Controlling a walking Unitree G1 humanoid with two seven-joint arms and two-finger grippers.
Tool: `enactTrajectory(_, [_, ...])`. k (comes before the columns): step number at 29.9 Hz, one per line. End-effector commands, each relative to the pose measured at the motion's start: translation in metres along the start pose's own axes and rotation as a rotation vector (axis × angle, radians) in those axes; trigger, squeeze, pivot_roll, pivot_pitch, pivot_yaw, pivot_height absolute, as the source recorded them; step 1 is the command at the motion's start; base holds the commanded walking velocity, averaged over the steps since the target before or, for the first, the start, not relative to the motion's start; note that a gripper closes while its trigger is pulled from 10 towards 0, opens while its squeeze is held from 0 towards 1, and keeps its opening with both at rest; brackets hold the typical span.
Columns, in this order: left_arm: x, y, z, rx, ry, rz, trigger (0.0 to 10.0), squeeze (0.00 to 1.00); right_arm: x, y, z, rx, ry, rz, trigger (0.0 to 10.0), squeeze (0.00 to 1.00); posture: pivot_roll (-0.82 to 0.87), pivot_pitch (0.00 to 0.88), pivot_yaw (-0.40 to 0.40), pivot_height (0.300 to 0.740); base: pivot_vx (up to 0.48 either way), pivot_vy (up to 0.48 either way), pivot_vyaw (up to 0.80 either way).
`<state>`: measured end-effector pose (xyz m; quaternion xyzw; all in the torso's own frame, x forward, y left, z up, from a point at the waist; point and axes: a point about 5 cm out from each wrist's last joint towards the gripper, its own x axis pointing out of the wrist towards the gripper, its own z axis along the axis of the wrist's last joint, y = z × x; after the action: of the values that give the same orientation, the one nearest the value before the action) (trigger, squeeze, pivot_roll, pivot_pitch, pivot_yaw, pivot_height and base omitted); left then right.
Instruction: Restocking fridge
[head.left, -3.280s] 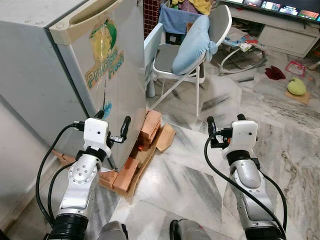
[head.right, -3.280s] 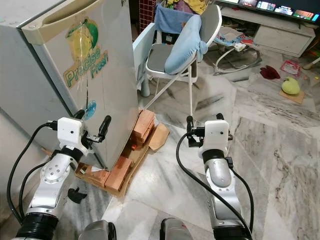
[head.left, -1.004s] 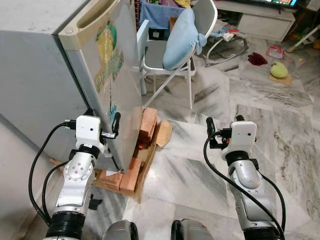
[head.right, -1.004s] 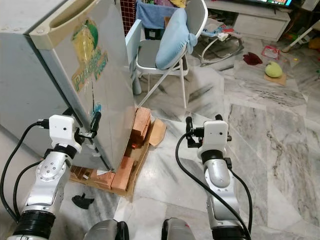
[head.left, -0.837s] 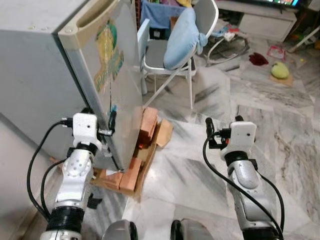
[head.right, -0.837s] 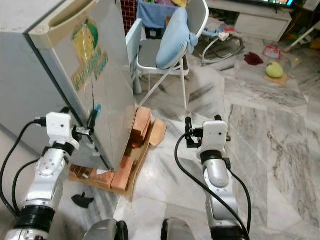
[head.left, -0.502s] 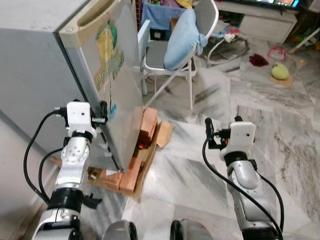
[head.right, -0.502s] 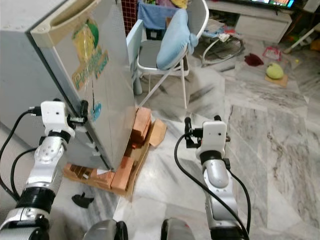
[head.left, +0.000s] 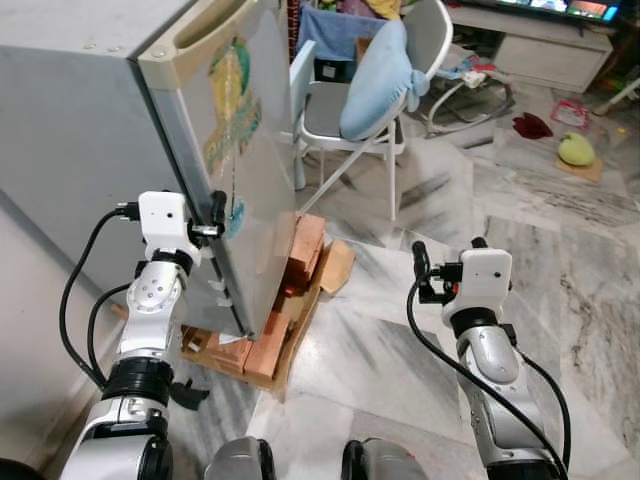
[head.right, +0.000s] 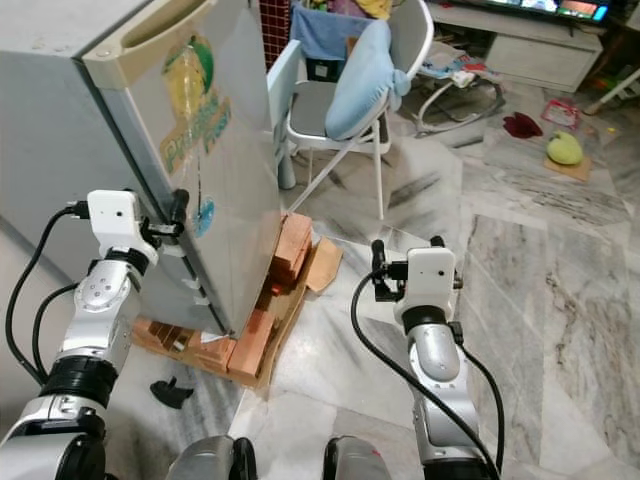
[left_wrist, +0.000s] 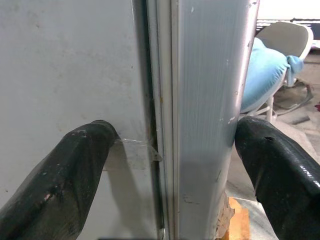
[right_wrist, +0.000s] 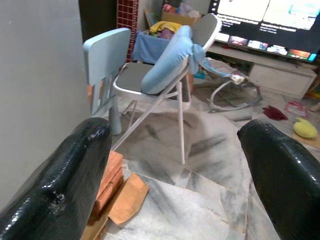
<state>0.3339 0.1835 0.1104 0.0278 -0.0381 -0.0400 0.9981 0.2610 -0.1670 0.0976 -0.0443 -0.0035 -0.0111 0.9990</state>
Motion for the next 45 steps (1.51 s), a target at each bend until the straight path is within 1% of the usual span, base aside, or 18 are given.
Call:
enactTrajectory(1, [0.001,-0.008,0.003,0.0,-0.018,-0.048,10.0,0.0,0.001,-0.003,0.003,-0.004,-0.008,-0.012,10.0,0.0,-0.04,0.086,-0.012,0.74,0.0,0.0,0.0])
enactTrajectory(5, [0.0,-0.012,0.003,-0.019,-0.021,-0.09,10.0,0.0,0.001,-0.002,0.003,-0.004,-0.007,-0.01,10.0,0.0,-0.03,0.085,-0.012,0.74,0.0,0.0,0.0])
enactTrajectory(10, [-0.005,-0.022,0.001,-0.029,-0.013,-0.145,10.0,0.0,0.002,-0.002,0.003,-0.005,-0.006,-0.01,10.0,0.0,-0.03,0.086,-0.008,0.74,0.0,0.0,0.0])
enactTrajectory(17, [-0.02,-0.024,-0.008,-0.023,0.01,-0.165,10.0,0.0,0.0,-0.002,0.001,-0.005,0.0,-0.016,10.0,0.0,-0.03,0.088,-0.002,0.74,0.0,0.0,0.0])
enactTrajectory(19, [-0.021,-0.023,-0.009,-0.02,0.015,-0.161,10.0,0.0,0.001,-0.002,0.001,-0.005,0.0,-0.016,10.0,0.0,-0.03,0.089,-0.003,0.74,0.0,0.0,0.0])
enactTrajectory(23, [-0.018,-0.021,-0.012,0.0,0.03,-0.142,10.0,0.0,0.002,0.0,0.001,-0.003,0.001,-0.01,10.0,0.0,-0.02,0.087,-0.007,0.74,0.0,0.0,0.0])
enactTrajectory(24, [-0.014,-0.019,-0.012,0.008,0.034,-0.127,10.0,0.0,0.003,0.001,0.002,-0.003,-0.001,-0.008,10.0,0.0,-0.02,0.086,-0.006,0.74,0.0,0.0,0.0])
enactTrajectory(27, [-0.012,-0.018,-0.011,0.015,0.038,-0.114,10.0,0.0,0.004,0.001,0.002,-0.003,-0.001,-0.008,10.0,0.0,-0.03,0.085,-0.005,0.74,0.0,0.0,0.0])
enactTrajectory(29, [-0.007,-0.011,-0.006,0.014,0.033,-0.067,10.0,0.0,0.004,-0.001,0.002,-0.005,-0.004,-0.014,10.0,0.0,-0.03,0.085,0.0,0.74,0.0,0.0,0.0])
enactTrajectory(33, [-0.006,-0.007,-0.007,0.029,0.039,-0.047,10.0,0.0,0.002,-0.003,0.001,-0.006,-0.002,-0.02,10.0,0.0,-0.03,0.086,0.002,0.74,0.0,0.0,0.0])
enactTrajectory(34, [-0.005,-0.007,-0.007,0.022,0.041,-0.041,10.0,0.0,0.001,-0.003,0.001,-0.005,-0.002,-0.021,10.0,0.0,-0.03,0.088,0.003,0.74,0.0,0.0,0.0])
enactTrajectory(37, [-0.003,-0.007,-0.006,0.025,0.036,-0.045,10.0,0.0,0.001,-0.002,0.001,-0.005,-0.002,-0.022,10.0,0.0,-0.03,0.089,0.002,0.74,0.0,0.0,0.0])
enactTrajectory(40, [0.001,-0.013,-0.003,0.01,0.024,-0.062,10.0,0.0,0.001,-0.002,0.001,-0.004,0.0,-0.02,10.0,0.0,-0.03,0.088,-0.001,0.74,0.0,0.0,0.0])
enactTrajectory(41, [0.002,-0.018,-0.001,-0.002,0.021,-0.083,10.0,0.0,0.002,-0.001,0.001,-0.004,0.0,-0.018,10.0,0.0,-0.03,0.088,-0.001,0.74,0.0,0.0,0.0])
enactTrajectory(43, [0.003,-0.039,0.004,-0.005,0.007,-0.217,10.0,0.0,0.003,-0.002,0.002,-0.005,-0.002,-0.017,10.0,0.0,-0.03,0.089,-0.004,0.74,0.0,0.0,0.0])
enactTrajectory(44, [0.004,-0.047,0.007,-0.011,-0.001,-0.26,10.0,0.0,0.003,-0.002,0.001,-0.004,-0.001,-0.018,10.0,0.0,-0.03,0.089,-0.005,0.74,0.0,0.0,0.0])
enactTrajectory(45, [0.004,-0.052,0.009,-0.017,-0.006,-0.284,10.0,0.0,0.003,-0.003,0.001,-0.004,-0.001,-0.019,10.0,0.0,-0.03,0.089,-0.005,0.74,0.0,0.0,0.0])
